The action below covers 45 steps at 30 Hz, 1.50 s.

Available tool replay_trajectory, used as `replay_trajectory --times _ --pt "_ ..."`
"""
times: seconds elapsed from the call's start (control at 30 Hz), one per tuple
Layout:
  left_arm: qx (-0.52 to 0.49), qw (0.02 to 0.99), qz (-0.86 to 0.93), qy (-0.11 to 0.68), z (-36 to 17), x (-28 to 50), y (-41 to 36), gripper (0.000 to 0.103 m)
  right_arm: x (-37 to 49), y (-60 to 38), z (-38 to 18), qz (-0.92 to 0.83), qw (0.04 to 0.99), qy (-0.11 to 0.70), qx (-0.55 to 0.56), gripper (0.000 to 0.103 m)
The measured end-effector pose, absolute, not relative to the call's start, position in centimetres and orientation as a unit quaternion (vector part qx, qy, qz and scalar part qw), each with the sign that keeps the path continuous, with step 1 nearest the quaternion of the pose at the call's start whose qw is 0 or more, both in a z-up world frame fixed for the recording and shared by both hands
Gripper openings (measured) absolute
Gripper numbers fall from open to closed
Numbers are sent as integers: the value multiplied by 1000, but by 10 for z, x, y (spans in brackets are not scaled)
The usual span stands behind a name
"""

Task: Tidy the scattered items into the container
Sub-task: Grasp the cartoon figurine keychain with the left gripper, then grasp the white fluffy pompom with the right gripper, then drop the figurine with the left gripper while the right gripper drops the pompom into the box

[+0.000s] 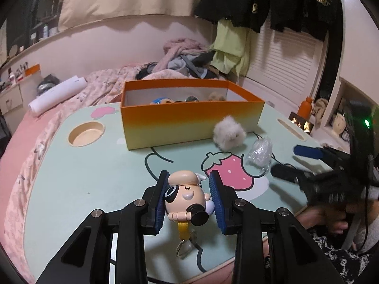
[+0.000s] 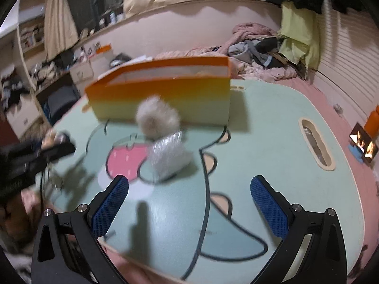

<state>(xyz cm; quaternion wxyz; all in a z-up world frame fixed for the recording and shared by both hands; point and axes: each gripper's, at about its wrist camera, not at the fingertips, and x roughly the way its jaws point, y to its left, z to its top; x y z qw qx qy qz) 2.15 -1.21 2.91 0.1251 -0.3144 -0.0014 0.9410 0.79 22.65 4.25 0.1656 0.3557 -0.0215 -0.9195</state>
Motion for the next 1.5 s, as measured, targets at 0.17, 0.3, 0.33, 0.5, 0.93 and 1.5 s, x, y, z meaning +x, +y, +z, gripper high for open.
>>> replay_trajectory --times 0.17,0.3,0.33,0.5,0.93,1.5 --pt "-310 133 941 -8 33 22 -12 33 -13 209 49 -916 169 -12 362 103" --pt "-309 139 941 -8 34 23 -10 33 -31 191 44 -904 172 -18 391 103" --pt "-310 140 940 -9 34 23 -10 33 -35 188 42 -903 167 -18 396 103" --pt "-312 148 939 -9 31 23 -8 33 -56 174 35 -892 150 -10 427 101" --pt "-311 149 938 -21 34 25 -12 33 -27 199 57 -909 206 -53 357 37" --pt "-337 85 937 25 97 -122 8 49 -92 187 118 -926 177 -45 332 47"
